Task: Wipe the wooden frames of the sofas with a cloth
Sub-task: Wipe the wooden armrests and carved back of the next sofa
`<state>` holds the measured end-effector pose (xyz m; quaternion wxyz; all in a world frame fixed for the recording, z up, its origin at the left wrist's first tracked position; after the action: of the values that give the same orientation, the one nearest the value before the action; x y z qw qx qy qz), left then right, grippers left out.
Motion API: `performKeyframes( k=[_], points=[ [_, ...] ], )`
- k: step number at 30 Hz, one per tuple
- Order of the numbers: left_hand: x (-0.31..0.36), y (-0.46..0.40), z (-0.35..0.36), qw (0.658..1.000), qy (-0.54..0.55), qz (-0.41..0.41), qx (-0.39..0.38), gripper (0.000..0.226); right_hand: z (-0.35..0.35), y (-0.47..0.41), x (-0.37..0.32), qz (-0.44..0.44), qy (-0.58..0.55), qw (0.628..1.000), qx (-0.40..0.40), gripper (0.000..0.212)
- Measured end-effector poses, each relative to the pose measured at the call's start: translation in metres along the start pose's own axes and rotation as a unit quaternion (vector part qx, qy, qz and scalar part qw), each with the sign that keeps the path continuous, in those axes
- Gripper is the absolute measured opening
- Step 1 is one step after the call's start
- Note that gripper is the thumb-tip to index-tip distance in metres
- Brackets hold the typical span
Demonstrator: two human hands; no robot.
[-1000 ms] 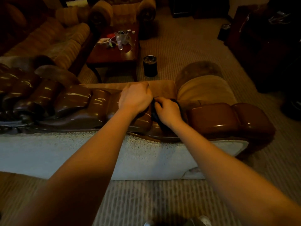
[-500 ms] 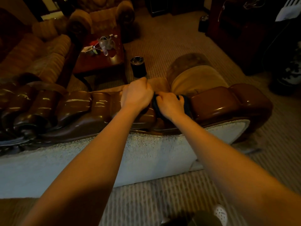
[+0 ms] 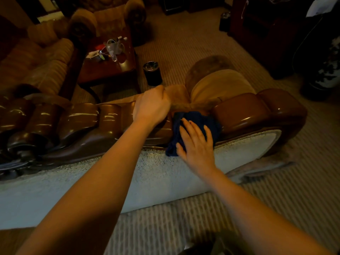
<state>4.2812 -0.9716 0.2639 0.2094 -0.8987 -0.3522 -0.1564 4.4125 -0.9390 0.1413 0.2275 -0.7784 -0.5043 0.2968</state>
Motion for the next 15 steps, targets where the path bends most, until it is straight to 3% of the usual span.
performKeyframes(
  k=[2,5,13,15],
  points=[
    [0.002,0.0,0.0,1.0,-0.015,0.007,-0.009,0.024,-0.005,-0.009,0.024,-0.087,0.009,0.996,-0.03,0.048],
    [0.004,-0.002,0.002,0.999,-0.029,0.013,-0.02,0.021,-0.01,-0.013,0.049,-0.116,0.017,0.99,-0.074,0.051],
    [0.003,-0.007,0.008,0.998,-0.064,0.009,-0.011,0.02,-0.002,-0.007,-0.019,0.047,0.037,0.998,-0.018,0.065],
    [0.003,-0.006,0.009,0.997,-0.069,0.013,-0.017,0.02,-0.002,-0.007,-0.024,0.05,0.032,0.998,0.004,0.068]
  ],
)
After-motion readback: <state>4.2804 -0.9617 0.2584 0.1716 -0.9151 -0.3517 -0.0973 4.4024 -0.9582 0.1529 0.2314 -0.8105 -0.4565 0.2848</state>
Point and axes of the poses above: each hand's wrist, its own y-axis away from the middle knuckle, its own z-axis out of the palm, x = y × z, the point moved 6 cm from there along -y, towards the middle knuckle, and after that the axes turned 7 degrees about x, right-handed, at the moved point
